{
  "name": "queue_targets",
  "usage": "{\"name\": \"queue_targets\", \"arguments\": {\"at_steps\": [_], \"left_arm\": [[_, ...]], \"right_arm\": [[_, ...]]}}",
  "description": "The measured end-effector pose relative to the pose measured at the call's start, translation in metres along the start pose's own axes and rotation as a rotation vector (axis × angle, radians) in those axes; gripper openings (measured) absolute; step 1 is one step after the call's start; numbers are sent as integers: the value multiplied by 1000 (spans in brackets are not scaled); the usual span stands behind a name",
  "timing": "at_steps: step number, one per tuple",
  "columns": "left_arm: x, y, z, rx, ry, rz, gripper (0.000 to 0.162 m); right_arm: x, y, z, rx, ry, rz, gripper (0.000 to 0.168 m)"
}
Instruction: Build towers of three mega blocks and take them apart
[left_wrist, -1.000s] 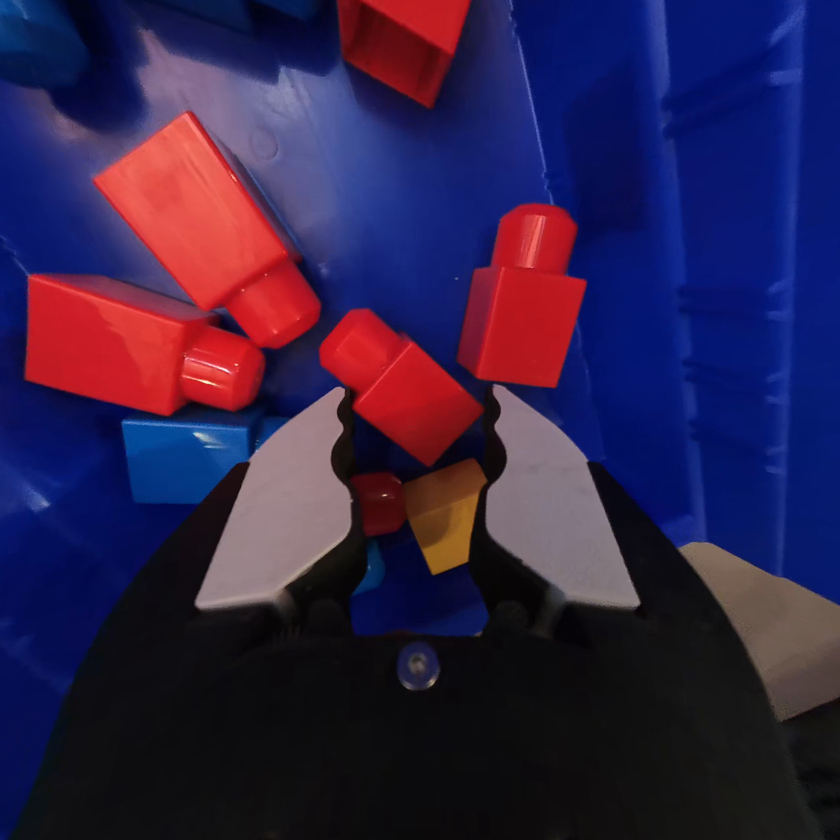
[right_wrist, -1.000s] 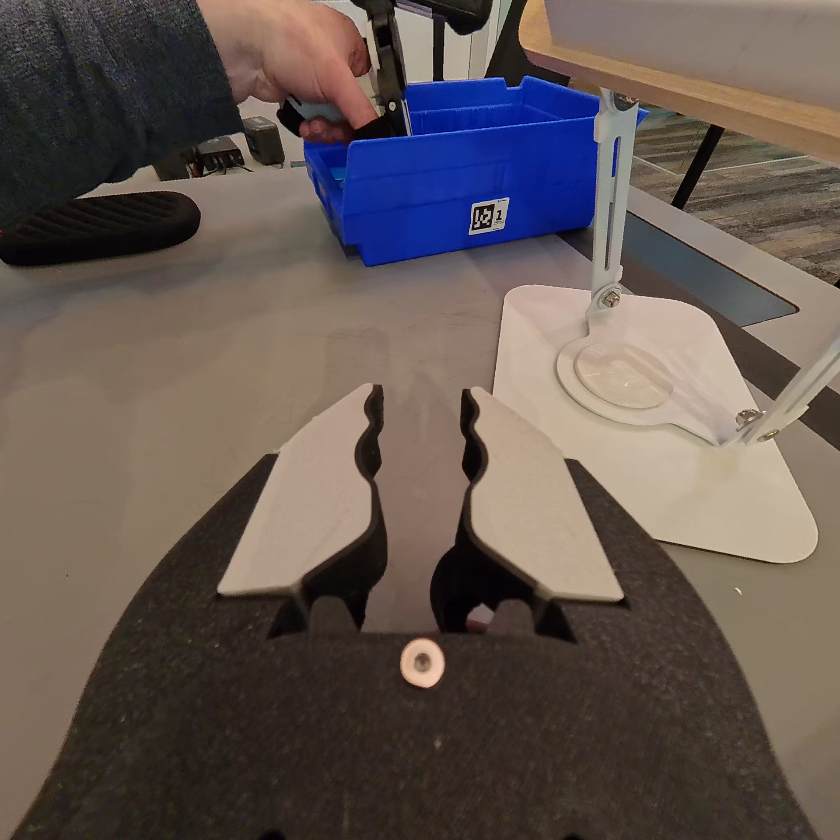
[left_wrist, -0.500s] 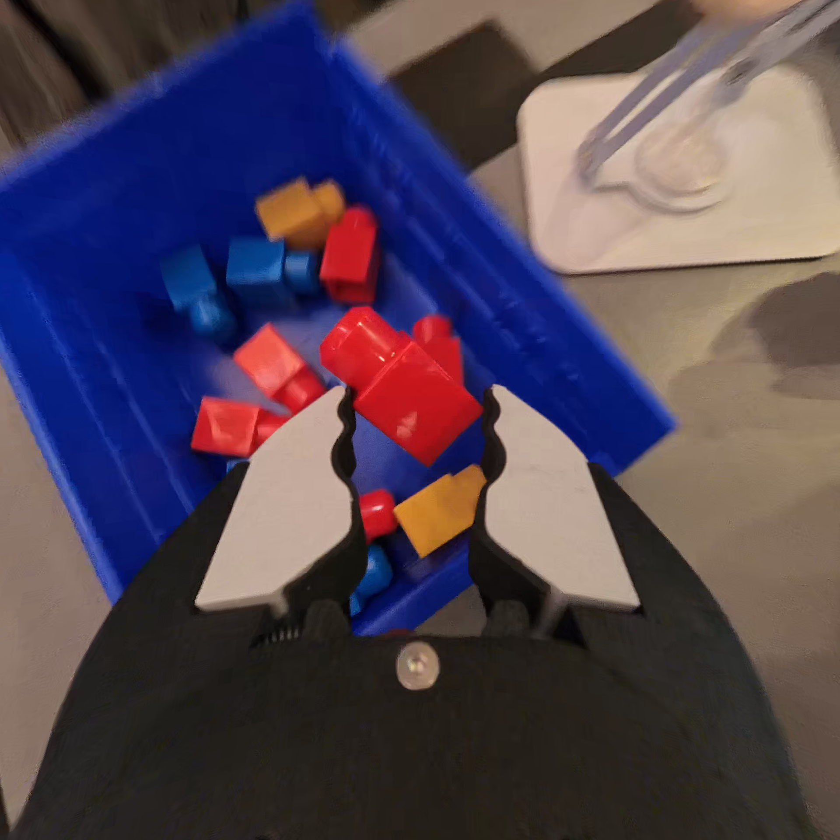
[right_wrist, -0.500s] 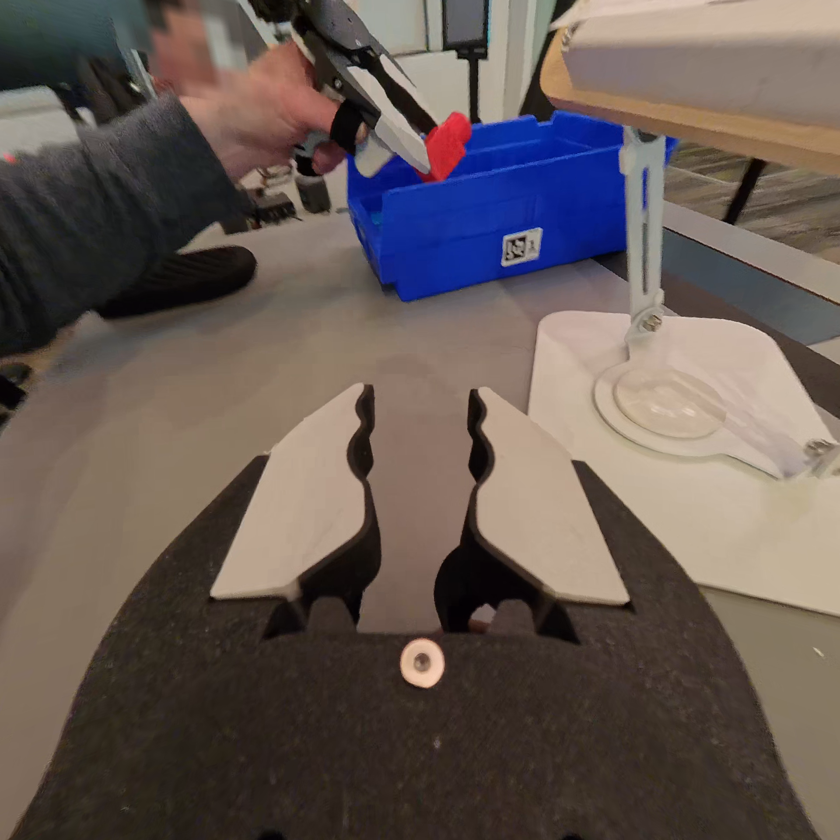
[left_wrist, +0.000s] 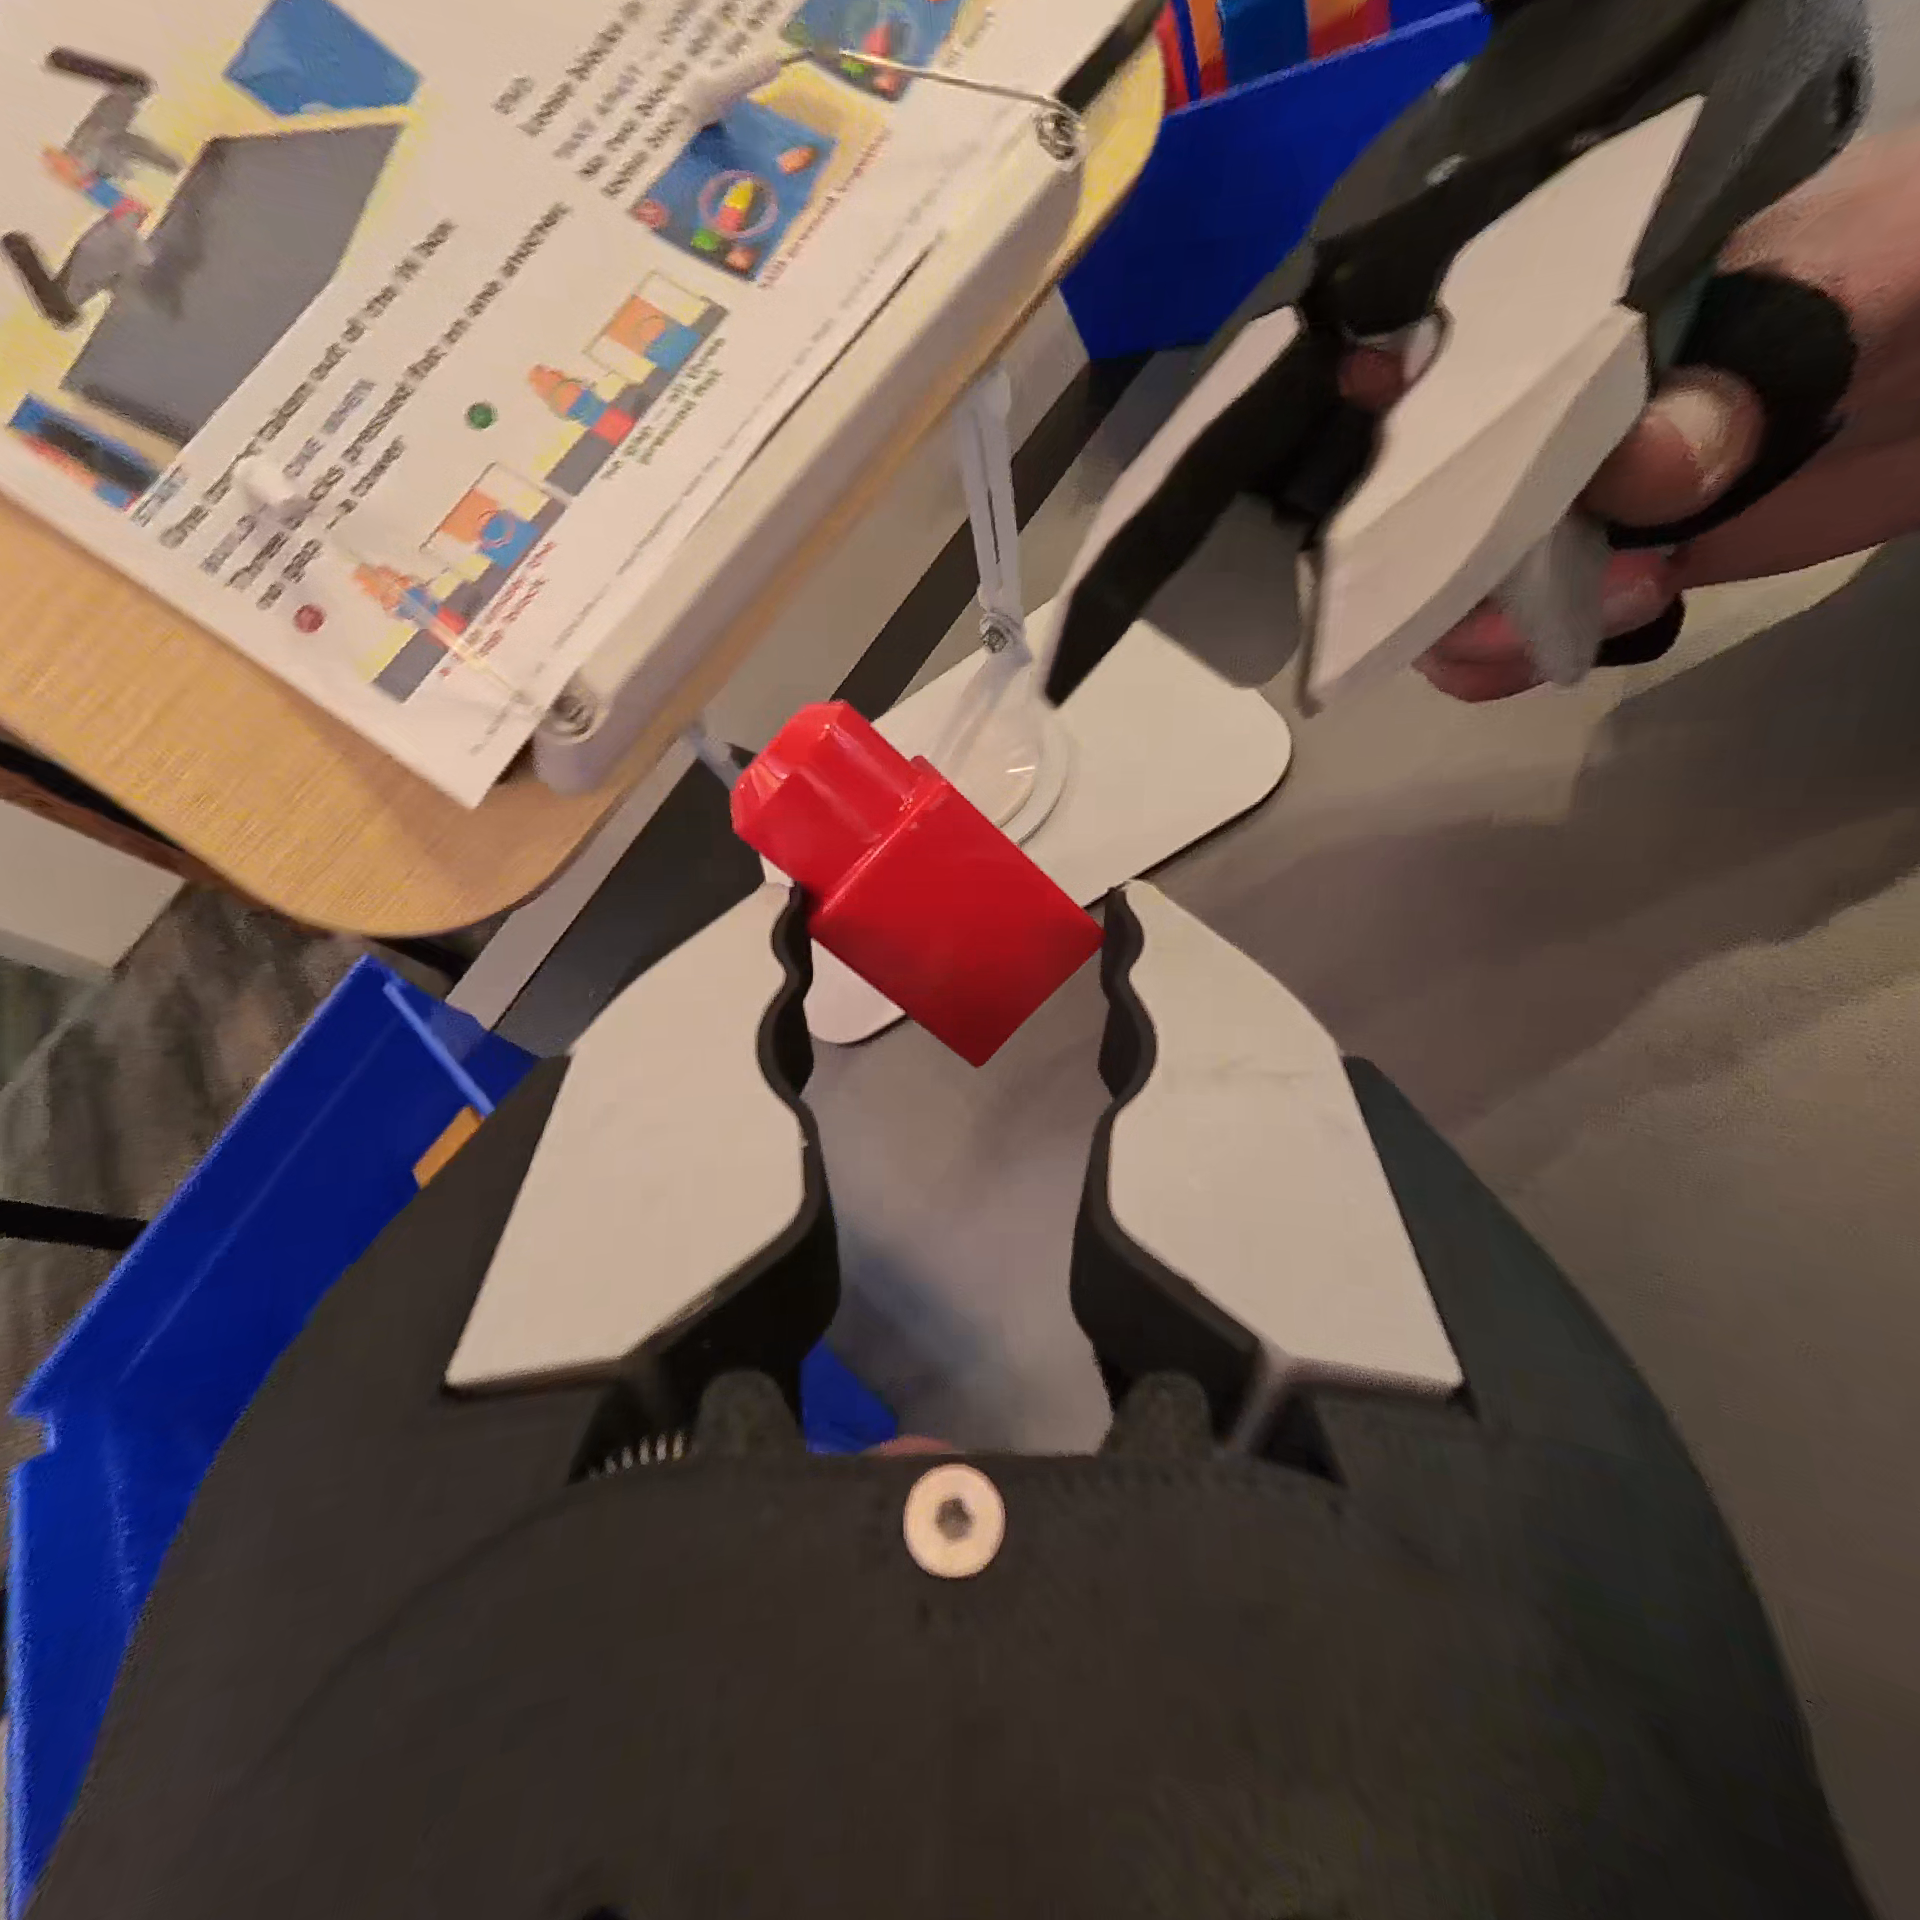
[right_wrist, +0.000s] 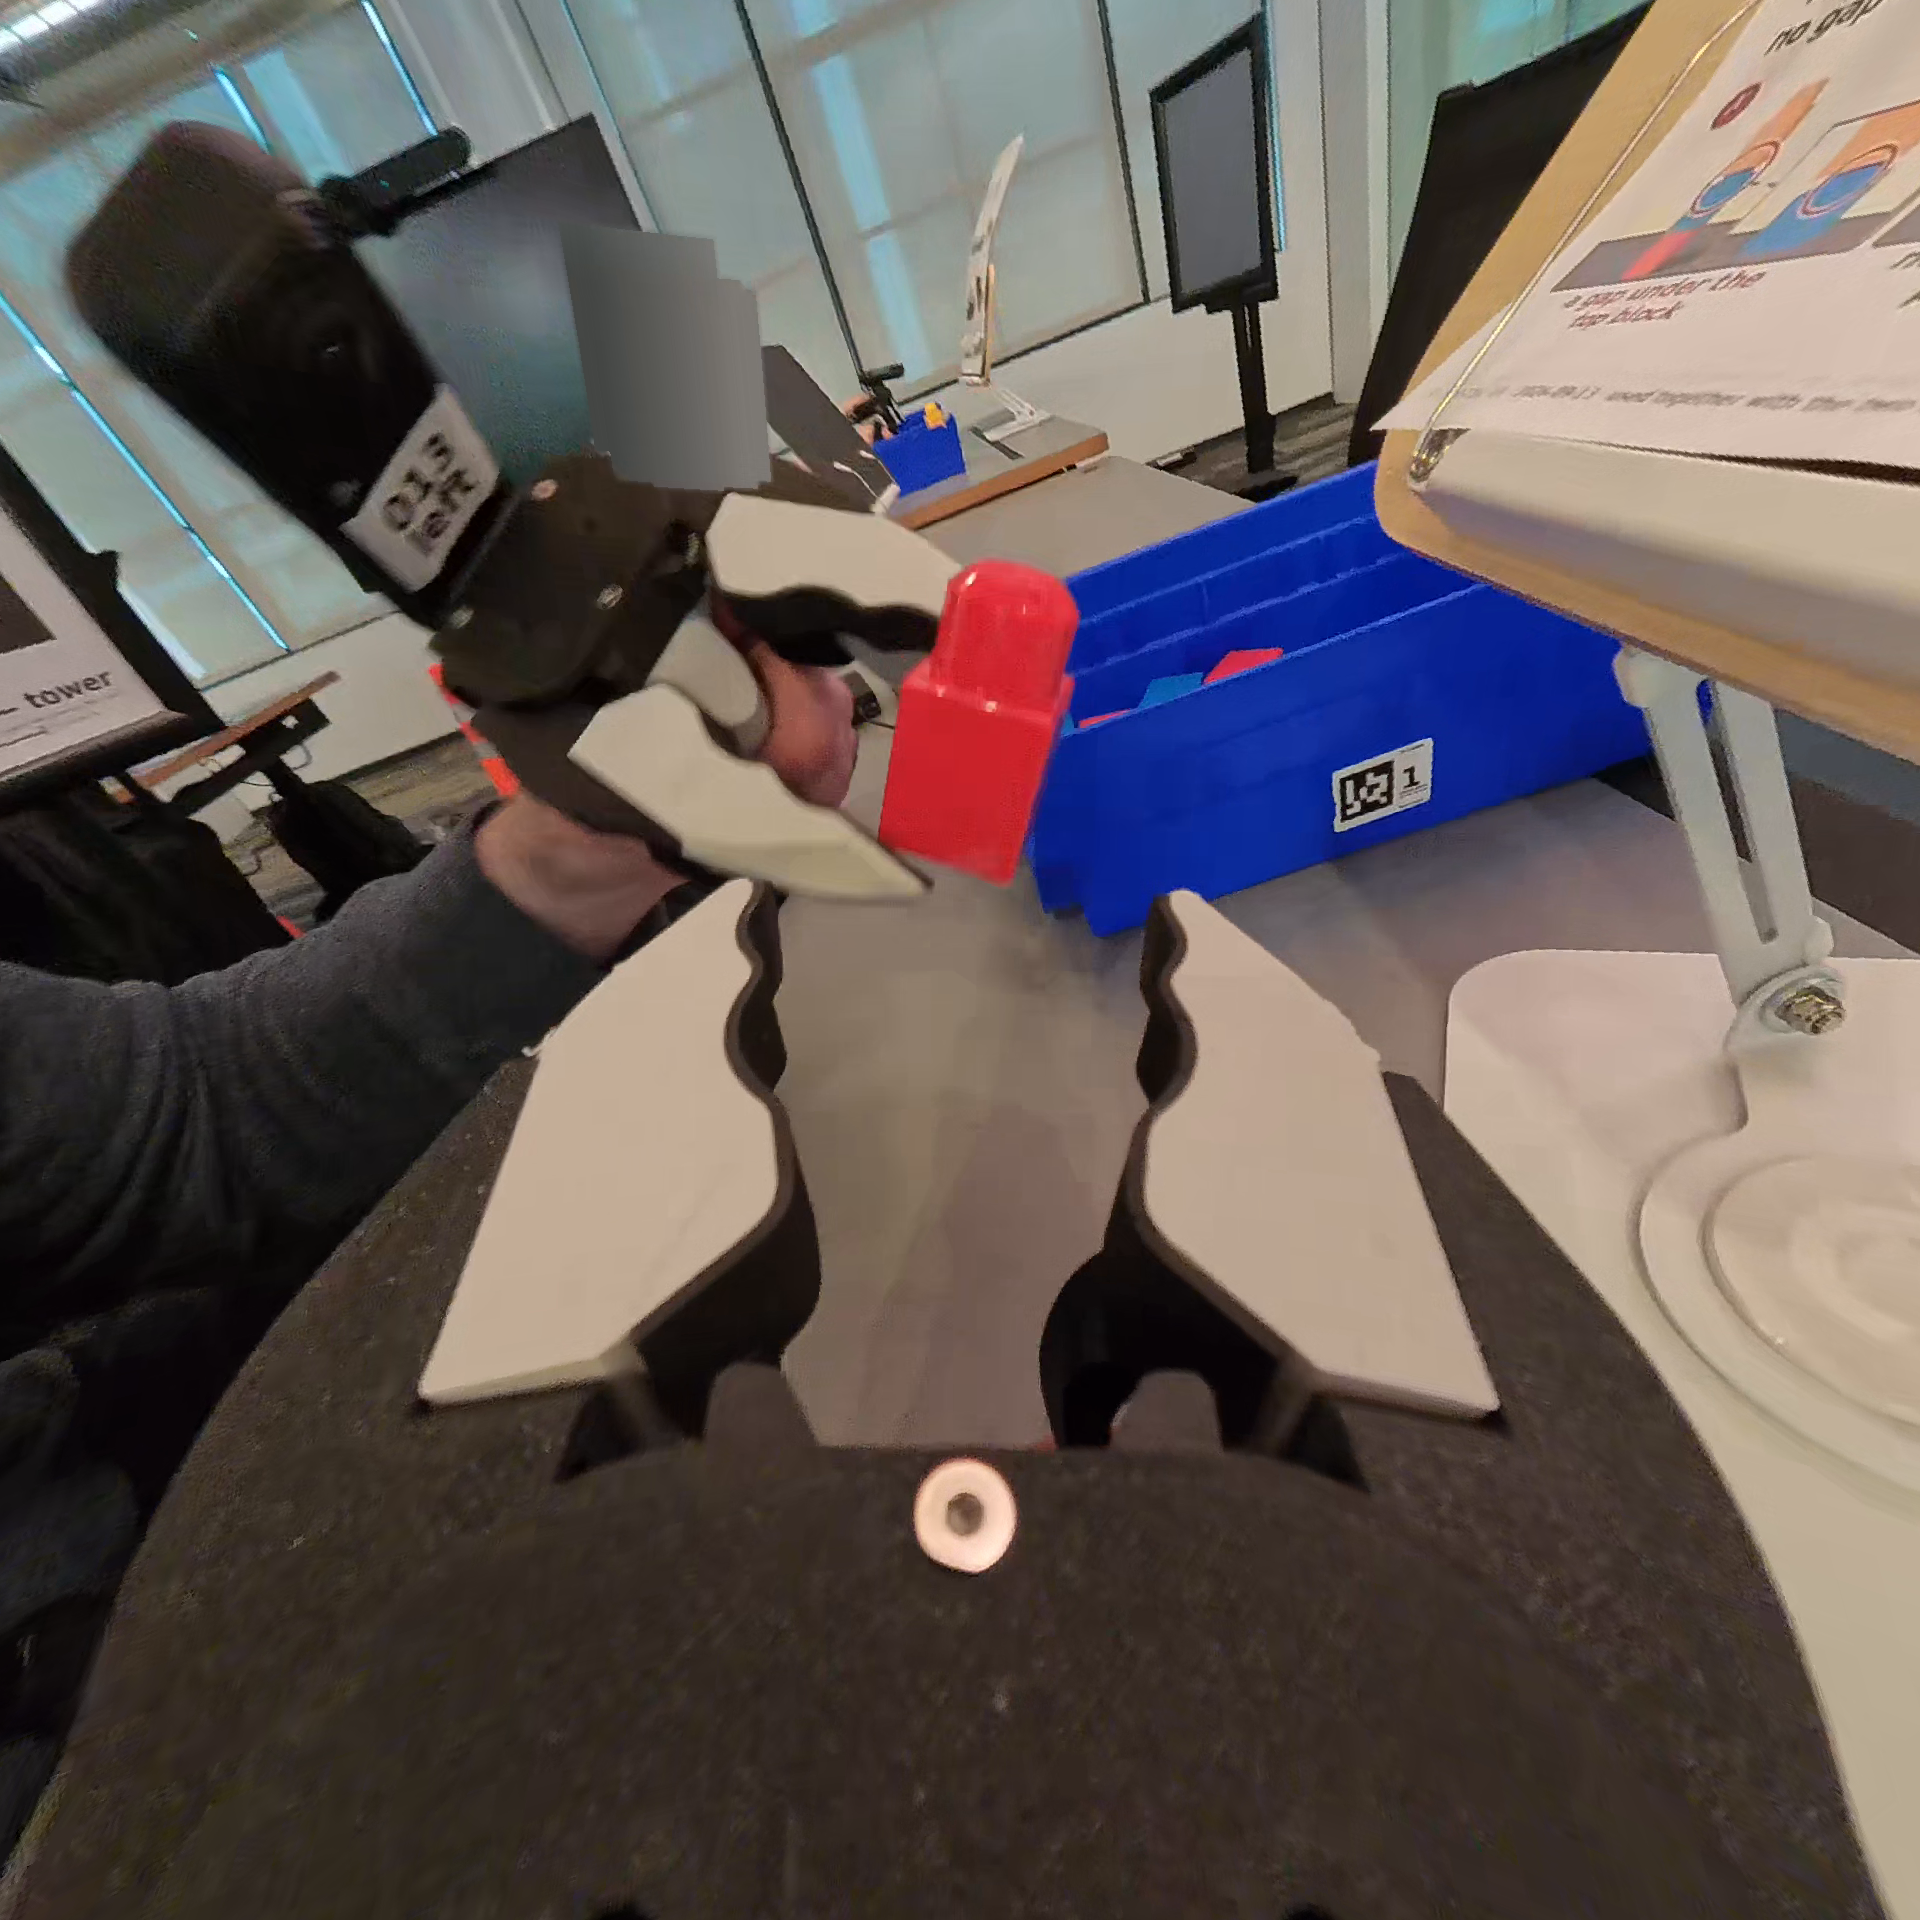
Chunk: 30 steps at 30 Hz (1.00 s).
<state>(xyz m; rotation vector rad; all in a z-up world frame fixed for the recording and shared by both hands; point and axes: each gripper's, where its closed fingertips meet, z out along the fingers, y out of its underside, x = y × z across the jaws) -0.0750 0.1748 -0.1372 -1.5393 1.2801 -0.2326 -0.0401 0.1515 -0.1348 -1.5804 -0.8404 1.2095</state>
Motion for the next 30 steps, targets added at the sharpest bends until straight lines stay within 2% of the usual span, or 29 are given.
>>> {"name": "queue_targets", "arguments": {"at_steps": [6,14,17,21,26,30], "left_arm": [[16,-8,19,-67,-117,138,53],[28,-13,31,-73,-171,180,53],[31,-15,32,-52,-169,159,53],[32,-14,33,-41,-176,158,53],[26,-11,21,-29,-164,146,54],[-8,3,-7,-46,-238,88,54]], "right_arm": [[5,5,14,-50,75,-2,58],[10,11,15,-58,85,26,46],[13,15,14,-61,84,34,36],[13,17,14,-67,87,12,36],[17,15,11,-34,93,6,36],[26,19,10,-23,118,-28,36]]}}
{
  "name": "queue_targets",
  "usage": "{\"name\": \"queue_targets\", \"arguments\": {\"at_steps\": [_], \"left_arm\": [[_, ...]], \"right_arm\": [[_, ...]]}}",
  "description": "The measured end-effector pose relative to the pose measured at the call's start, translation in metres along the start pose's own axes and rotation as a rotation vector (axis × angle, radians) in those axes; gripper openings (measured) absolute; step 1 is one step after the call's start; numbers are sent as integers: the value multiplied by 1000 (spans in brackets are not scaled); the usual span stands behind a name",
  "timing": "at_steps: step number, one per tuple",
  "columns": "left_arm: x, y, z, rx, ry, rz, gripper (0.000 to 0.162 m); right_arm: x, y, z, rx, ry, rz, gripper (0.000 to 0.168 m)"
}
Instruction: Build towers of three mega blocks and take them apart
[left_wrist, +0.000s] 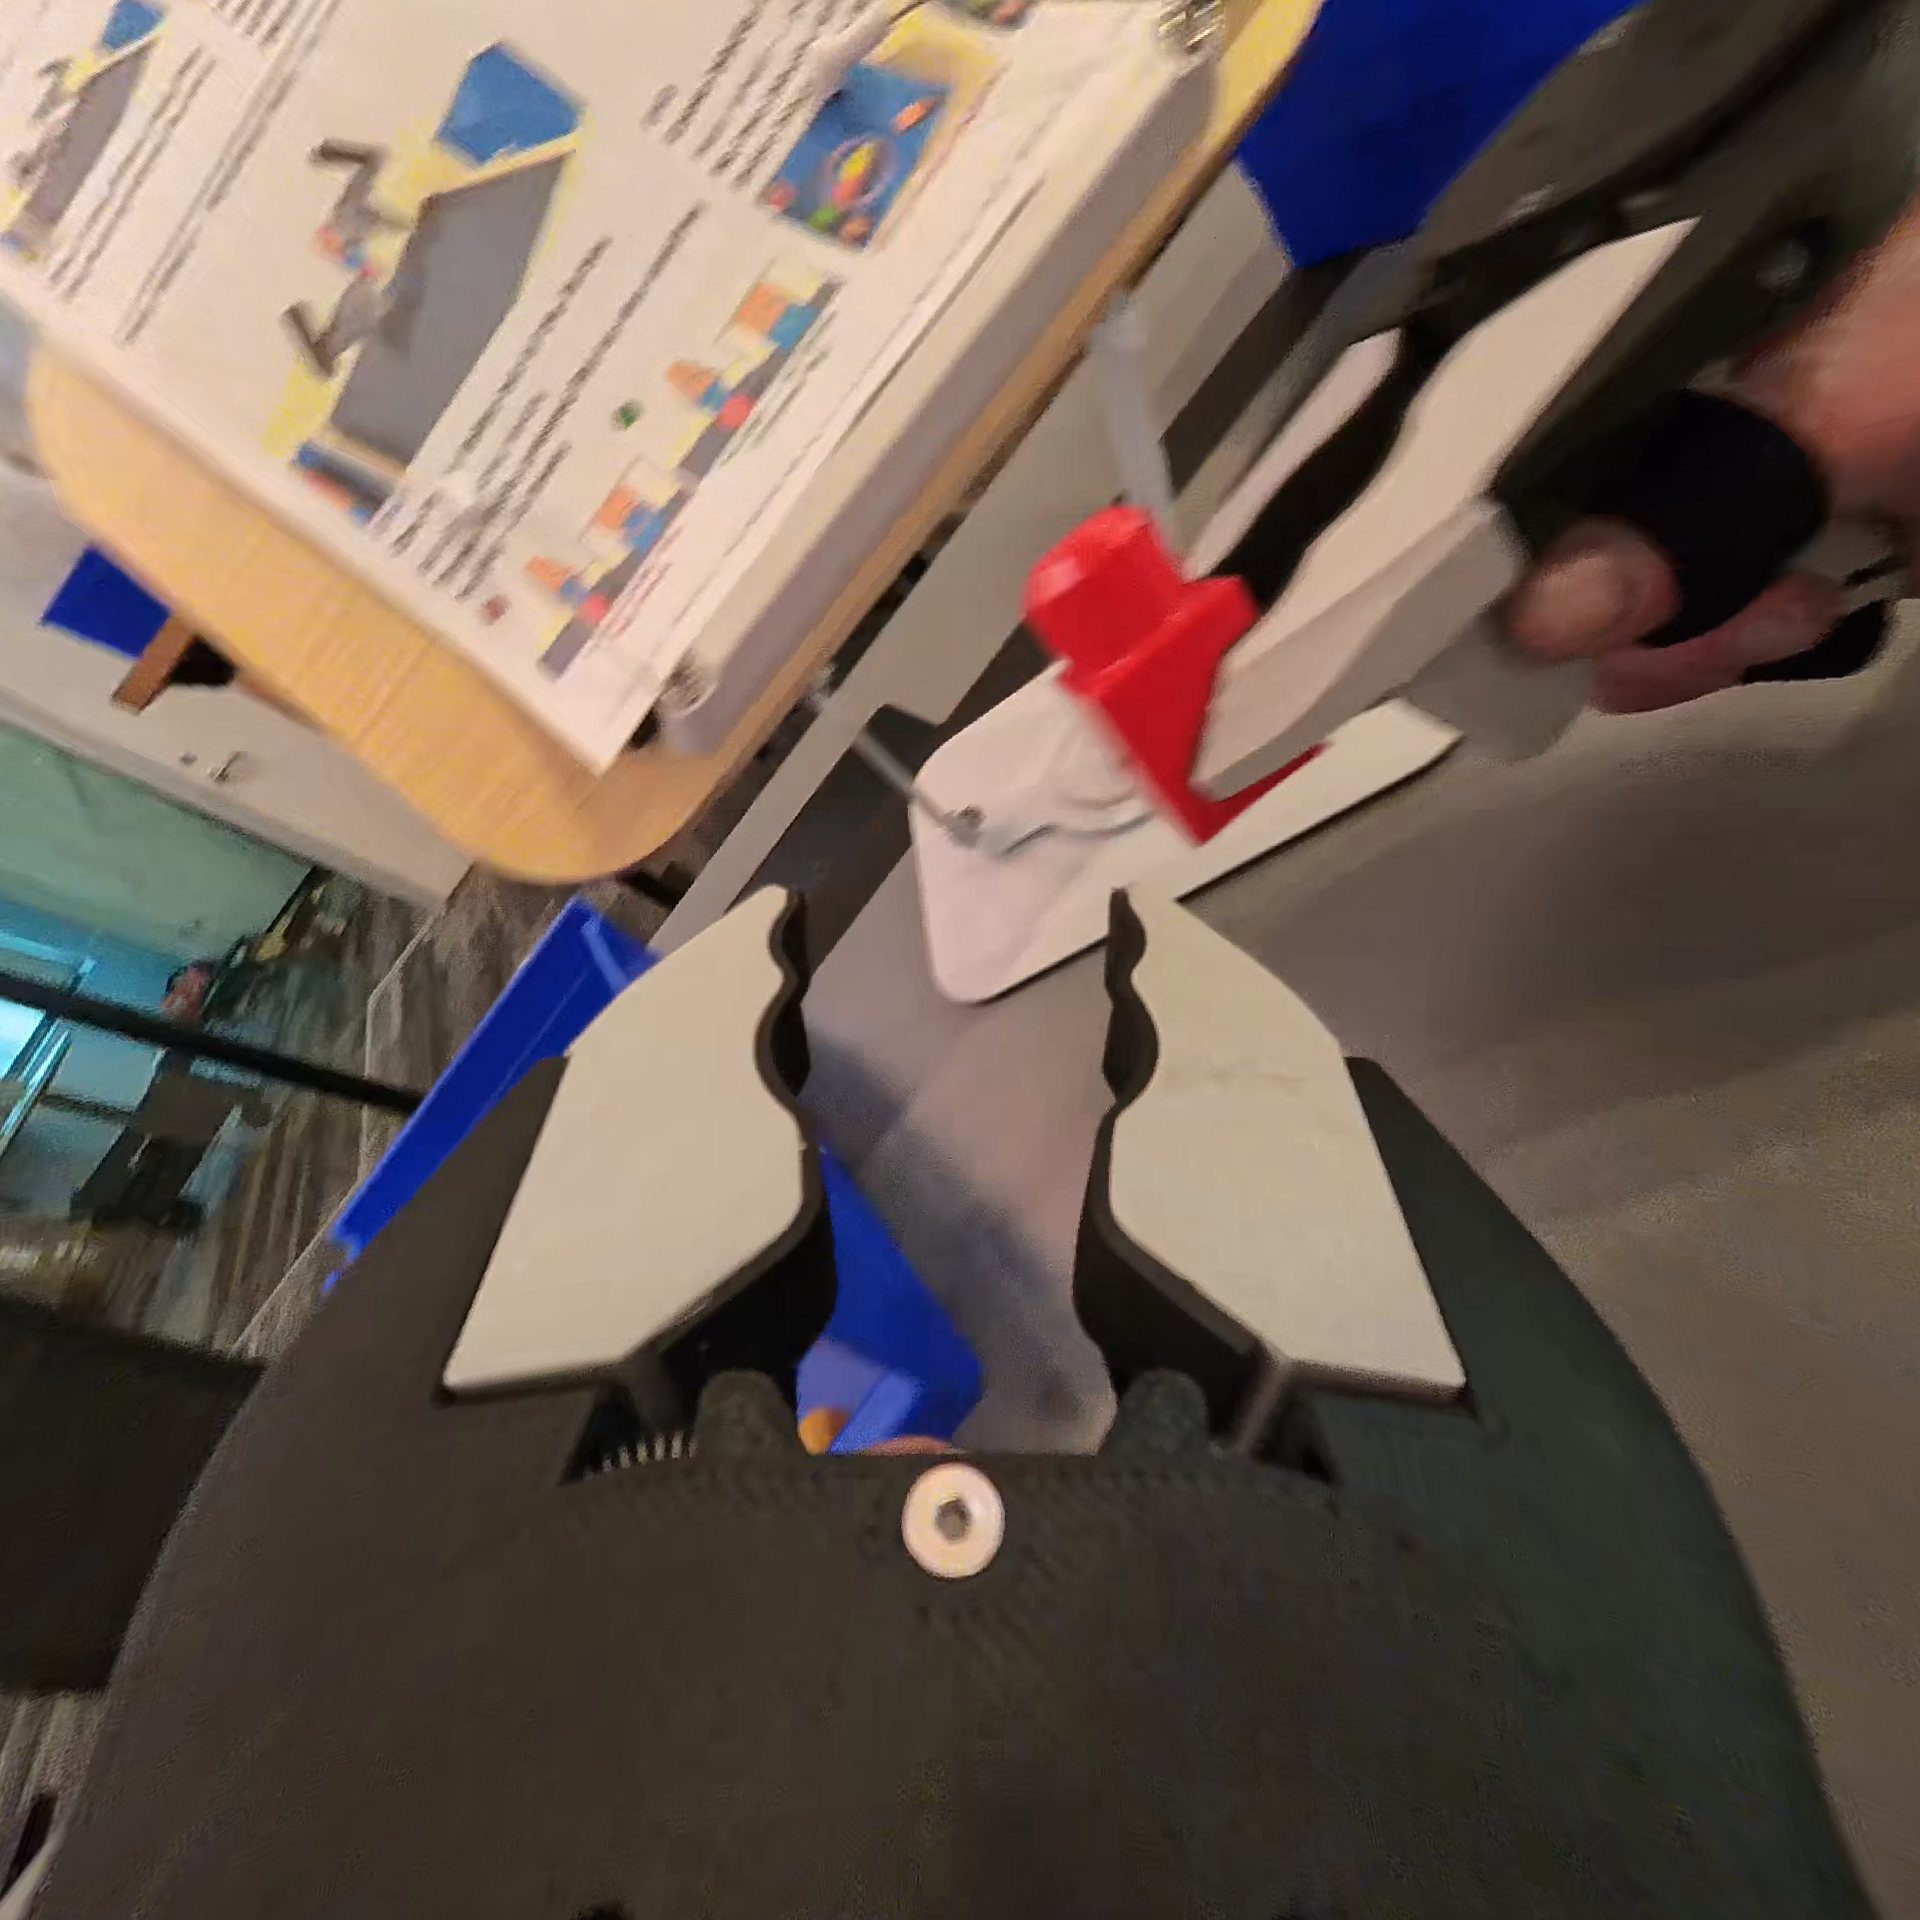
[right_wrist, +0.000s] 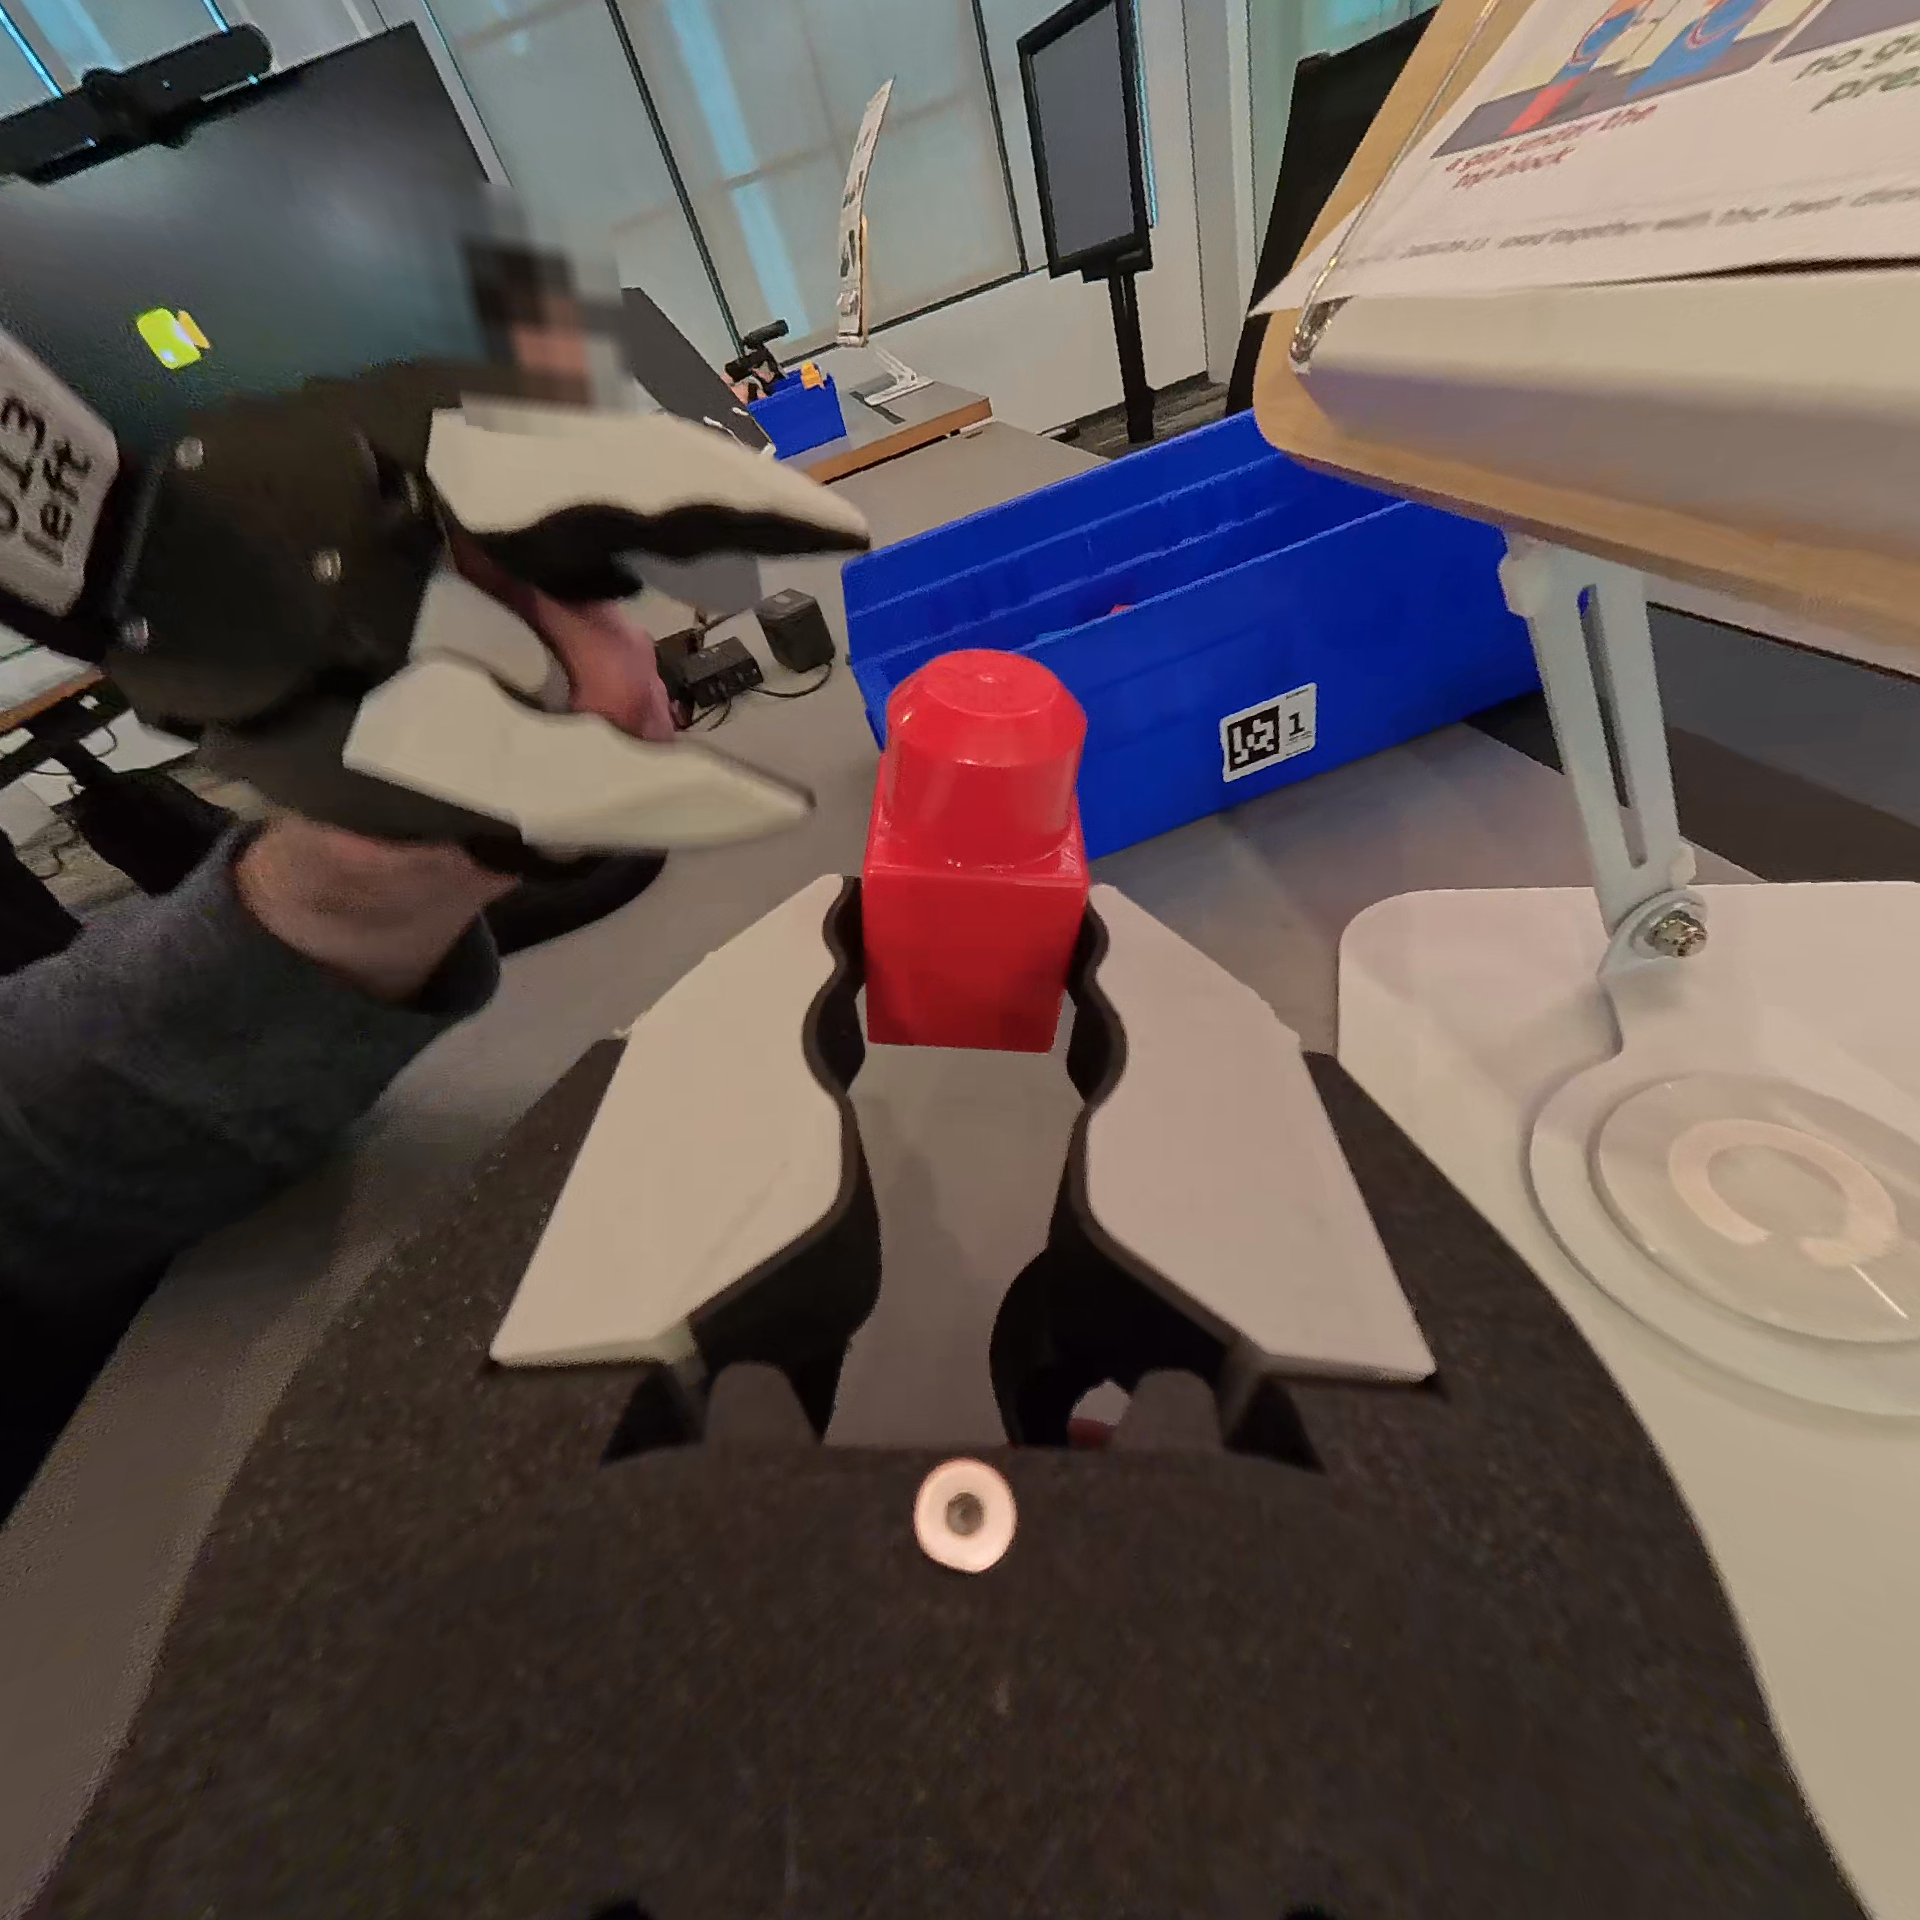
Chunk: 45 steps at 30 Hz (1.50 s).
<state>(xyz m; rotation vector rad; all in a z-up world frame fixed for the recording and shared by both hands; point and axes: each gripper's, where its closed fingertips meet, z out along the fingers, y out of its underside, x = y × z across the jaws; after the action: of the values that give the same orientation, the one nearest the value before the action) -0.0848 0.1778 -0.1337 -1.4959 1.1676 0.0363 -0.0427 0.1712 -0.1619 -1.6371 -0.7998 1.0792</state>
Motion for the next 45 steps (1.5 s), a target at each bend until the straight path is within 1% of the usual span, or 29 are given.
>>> {"name": "queue_targets", "arguments": {"at_steps": [4,7,11,13,16,18,20,23,28,31,33,35,37,40,45], "left_arm": [[-55,33,-13,-91,-111,-43,52],[-95,60,-10,-168,-146,-28,51],[-141,98,12,-296,-109,57,55],[-159,119,27,-362,-59,80,55],[-184,153,51,-494,-8,8,58],[-195,177,67,-585,4,-106,57],[-196,199,83,-660,35,-227,57],[-197,222,101,-728,39,-334,47],[-183,259,118,-888,80,-443,51],[-183,270,125,-926,75,-478,52],[-182,276,129,-955,88,-508,52],[-184,279,133,-960,82,-553,46],[-187,281,136,-963,79,-592,43],[-188,282,139,-960,94,-627,29],[-189,280,138,-943,102,-606,29]], "right_arm": [[4,15,5,-11,13,-42,36],[0,22,8,-11,-1,-73,36],[-2,27,10,-13,-18,-84,36],[-3,27,10,-12,-22,-87,36],[-3,27,10,-15,-26,-88,36],[-4,28,11,-19,-27,-87,36],[-4,28,11,-18,-29,-86,36],[-3,28,10,-17,-32,-79,36],[-4,28,11,-19,-34,-81,36],[-4,29,11,-21,-34,-84,36],[-4,29,11,-21,-34,-85,36],[-4,29,11,-22,-35,-85,36],[-4,29,11,-23,-35,-84,36],[-4,28,11,-21,-35,-83,36],[-5,28,11,-21,-38,-82,36]]}}
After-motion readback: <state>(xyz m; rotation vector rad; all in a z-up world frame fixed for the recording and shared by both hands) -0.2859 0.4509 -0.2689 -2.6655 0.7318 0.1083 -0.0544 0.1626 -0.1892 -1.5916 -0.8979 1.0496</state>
